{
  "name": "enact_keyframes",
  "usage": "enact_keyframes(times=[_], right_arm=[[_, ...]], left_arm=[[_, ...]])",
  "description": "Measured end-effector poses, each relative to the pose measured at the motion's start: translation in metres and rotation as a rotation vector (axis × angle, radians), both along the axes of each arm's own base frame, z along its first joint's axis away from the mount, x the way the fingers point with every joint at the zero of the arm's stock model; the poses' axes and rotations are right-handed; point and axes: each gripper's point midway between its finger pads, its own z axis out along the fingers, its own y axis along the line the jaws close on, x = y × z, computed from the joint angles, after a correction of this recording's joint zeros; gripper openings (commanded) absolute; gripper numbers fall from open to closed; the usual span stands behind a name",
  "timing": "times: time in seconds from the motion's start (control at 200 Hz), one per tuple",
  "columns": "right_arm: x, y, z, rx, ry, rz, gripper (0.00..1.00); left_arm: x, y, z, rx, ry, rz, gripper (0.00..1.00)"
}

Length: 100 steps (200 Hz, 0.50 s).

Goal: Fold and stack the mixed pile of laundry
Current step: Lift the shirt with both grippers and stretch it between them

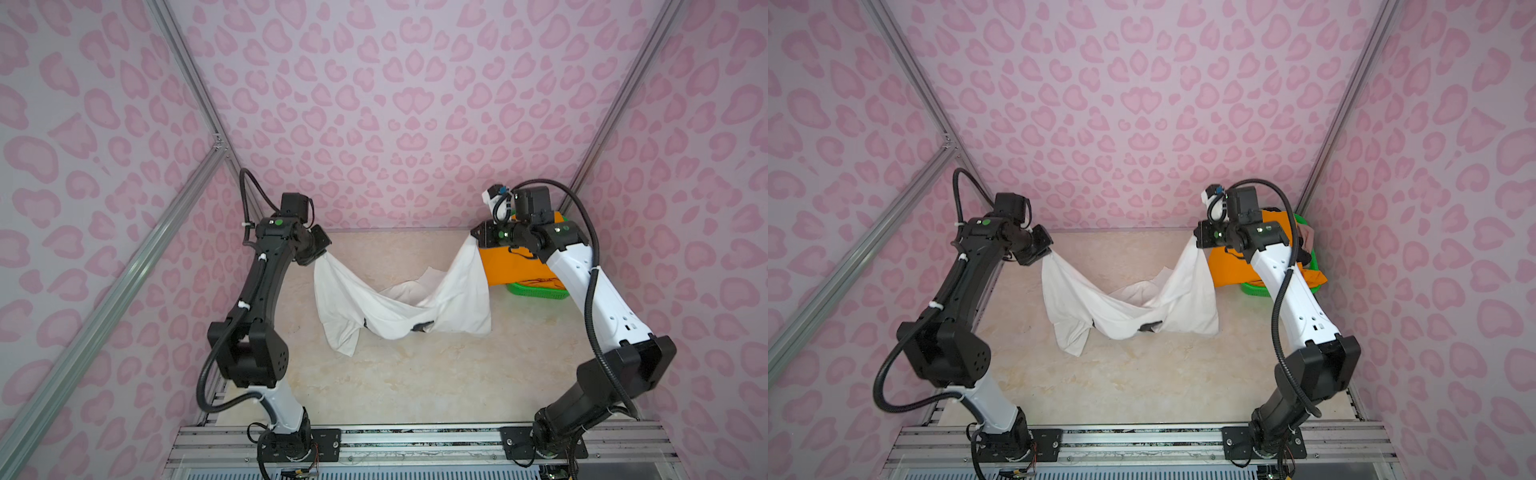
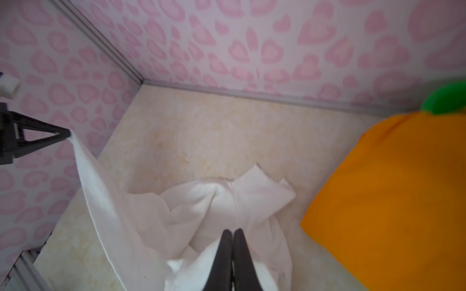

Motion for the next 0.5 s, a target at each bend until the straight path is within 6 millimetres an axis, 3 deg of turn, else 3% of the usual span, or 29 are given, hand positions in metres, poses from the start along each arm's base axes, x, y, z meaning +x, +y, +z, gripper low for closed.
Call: enact_keyframes(times=[0.03,0.035,0.07,0.1,0.14,0.215,0.25,0.255,0.27,0.31,0.38,0.44,0.5], right_arm=[[0.010,0.003,0.027,0.011,-0.069,0.005,0.00],[0.011,0.004,0.040,0.019,-0.099,0.006,0.00],[0.017,0.005,0.067,0.032,-0.163,0.007,0.00],[0.016,0.004,0.095,0.045,-0.229,0.008,0.00],[0.005,0.001,0.135,0.065,-0.324,0.008,0.00],[-0.041,-0.014,0.210,0.098,-0.524,0.012,0.00],[-0.063,-0.021,0.227,0.102,-0.577,0.015,0.00],[-0.067,-0.022,0.230,0.103,-0.586,0.015,0.00],[-0.082,-0.026,0.235,0.099,-0.608,0.017,0.00],[-0.102,-0.032,0.237,0.091,-0.641,0.023,0.00],[-0.122,-0.040,0.225,0.074,-0.673,0.025,0.00],[-0.124,-0.048,0.196,0.048,-0.640,0.010,0.00],[-0.115,-0.055,0.157,0.019,-0.559,-0.019,0.00]], left_arm=[[0.025,0.006,0.007,-0.011,-0.033,0.005,0.02],[0.025,0.006,0.007,-0.011,-0.033,0.005,0.02],[0.048,0.015,0.019,-0.045,-0.084,0.014,0.02],[0.058,0.022,0.022,-0.075,-0.099,0.030,0.02],[0.072,0.033,0.046,-0.136,-0.172,0.057,0.02],[0.089,0.053,0.103,-0.179,-0.383,0.070,0.02],[0.089,0.059,0.115,-0.177,-0.445,0.074,0.02],[0.083,0.061,0.125,-0.175,-0.472,0.074,0.02],[0.077,0.061,0.126,-0.176,-0.474,0.074,0.02],[0.053,0.058,0.129,-0.186,-0.456,0.072,0.02],[0.012,0.054,0.157,-0.156,-0.509,0.047,0.02],[-0.038,0.048,0.195,-0.117,-0.599,0.023,0.02],[-0.081,0.040,0.217,-0.092,-0.666,-0.007,0.02]])
